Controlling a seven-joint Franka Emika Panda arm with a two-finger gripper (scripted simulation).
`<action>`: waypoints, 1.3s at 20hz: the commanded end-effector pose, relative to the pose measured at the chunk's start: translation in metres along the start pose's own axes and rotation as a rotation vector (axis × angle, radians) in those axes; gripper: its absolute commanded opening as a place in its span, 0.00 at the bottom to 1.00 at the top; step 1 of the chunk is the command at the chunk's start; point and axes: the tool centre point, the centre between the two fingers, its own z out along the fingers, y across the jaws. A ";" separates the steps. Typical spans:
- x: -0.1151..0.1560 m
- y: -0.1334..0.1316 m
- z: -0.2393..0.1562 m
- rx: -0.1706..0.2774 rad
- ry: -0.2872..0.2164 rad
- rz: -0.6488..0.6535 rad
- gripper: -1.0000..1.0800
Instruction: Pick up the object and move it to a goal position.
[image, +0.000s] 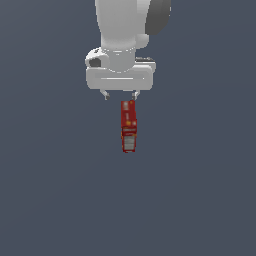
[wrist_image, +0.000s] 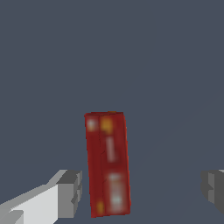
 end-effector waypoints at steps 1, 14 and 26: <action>0.000 0.000 0.000 0.000 0.000 0.000 0.96; 0.000 0.009 -0.004 -0.014 -0.006 -0.029 0.96; -0.018 -0.012 0.046 -0.002 -0.014 -0.059 0.96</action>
